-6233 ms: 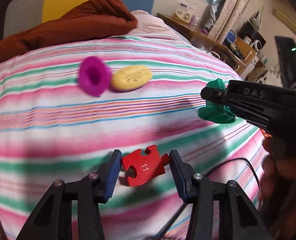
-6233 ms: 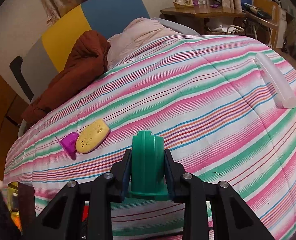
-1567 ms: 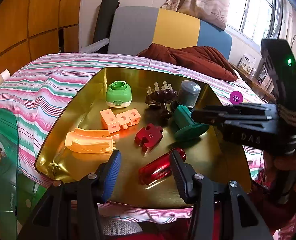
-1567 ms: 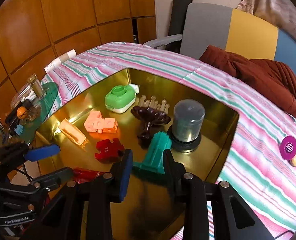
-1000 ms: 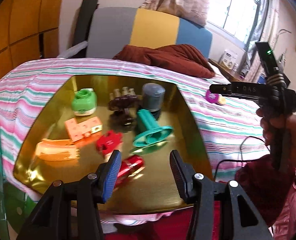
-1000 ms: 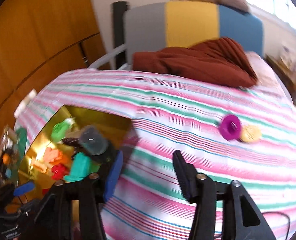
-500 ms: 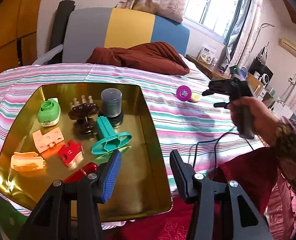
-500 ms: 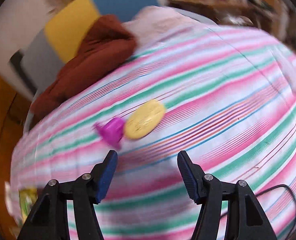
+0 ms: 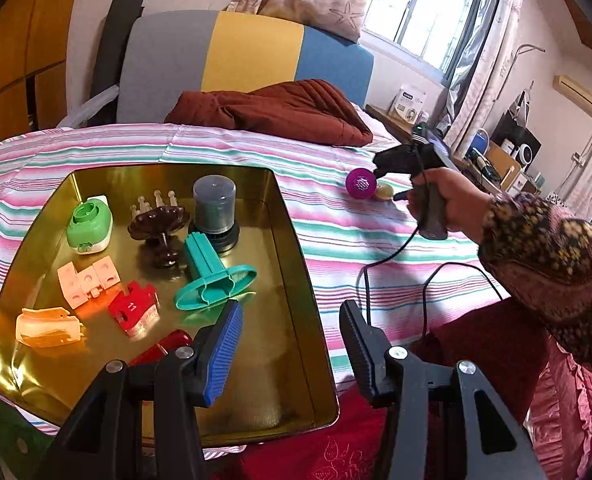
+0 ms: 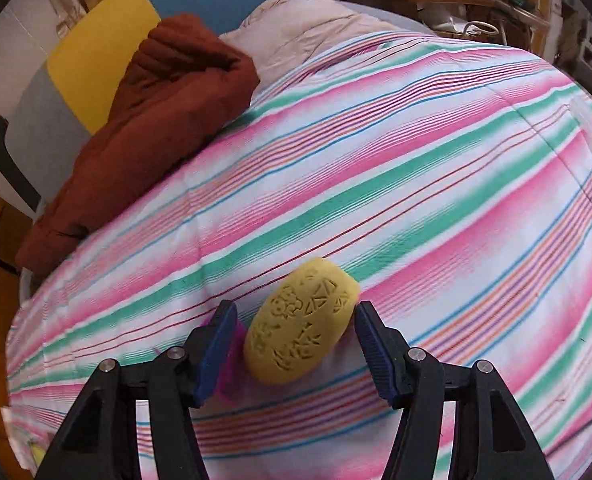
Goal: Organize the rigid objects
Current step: 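Grasp the yellow oval textured toy with the right gripper, then grasp the magenta cup-shaped toy with the left gripper while the right holds the yellow toy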
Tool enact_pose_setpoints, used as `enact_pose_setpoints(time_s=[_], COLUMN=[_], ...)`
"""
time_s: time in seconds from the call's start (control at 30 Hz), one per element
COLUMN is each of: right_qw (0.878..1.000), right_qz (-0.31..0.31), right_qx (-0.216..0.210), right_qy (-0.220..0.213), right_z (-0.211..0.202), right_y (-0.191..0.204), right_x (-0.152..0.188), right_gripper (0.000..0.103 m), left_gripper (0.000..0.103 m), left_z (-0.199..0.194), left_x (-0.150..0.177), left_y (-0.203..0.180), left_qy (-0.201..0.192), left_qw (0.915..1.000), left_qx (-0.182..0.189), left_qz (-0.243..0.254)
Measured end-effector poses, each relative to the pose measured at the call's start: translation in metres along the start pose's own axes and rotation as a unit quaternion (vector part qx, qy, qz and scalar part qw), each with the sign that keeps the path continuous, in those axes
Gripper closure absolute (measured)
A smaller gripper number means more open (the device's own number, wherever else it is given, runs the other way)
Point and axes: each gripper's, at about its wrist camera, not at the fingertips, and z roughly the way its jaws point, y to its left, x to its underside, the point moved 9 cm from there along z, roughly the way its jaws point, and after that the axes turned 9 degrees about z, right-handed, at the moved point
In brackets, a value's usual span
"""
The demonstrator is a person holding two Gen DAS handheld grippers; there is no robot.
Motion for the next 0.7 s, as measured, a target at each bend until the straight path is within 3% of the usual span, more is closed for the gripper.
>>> enact_pose_setpoints(time_s=[0.07,0.13,0.43,0.6,0.7], right_qw=[1.000,0.999,0.995,0.994,0.996], right_qz=[-0.018,-0.041,-0.073,-0.098,-0.076], right_qx=[0.008,0.021,-0.015,-0.047,-0.032], right_qy=[0.011,0.008,0.063,0.032,0.022], right_z=[0.007,0.004,-0.021,-0.033,-0.042], right_y=[0.001,0.000,-0.039,-0.053,-0.065], right_x=[0.005,0.005,0.031,0.045,0.038], right_gripper=[0.045,0.055,0.057,0.057,0.058], left_gripper=[0.052,0.052,0.052,0.052,0.052], left_z=[0.000,-0.001,0.009,0.029,0.054], left_x=[-0.001,-0.003,-0.041,-0.082,-0.107], left_y=[-0.003,-0.006,-0.050,-0.080,-0.094], left_qy=[0.000,-0.002,-0.009,-0.017,-0.008], left_qw=[1.0000,1.0000,0.9985,0.9977,0.9980], left_qx=[0.001,0.002,0.033,0.042,0.044], left_qz=[0.005,0.008,0.043,0.051,0.044])
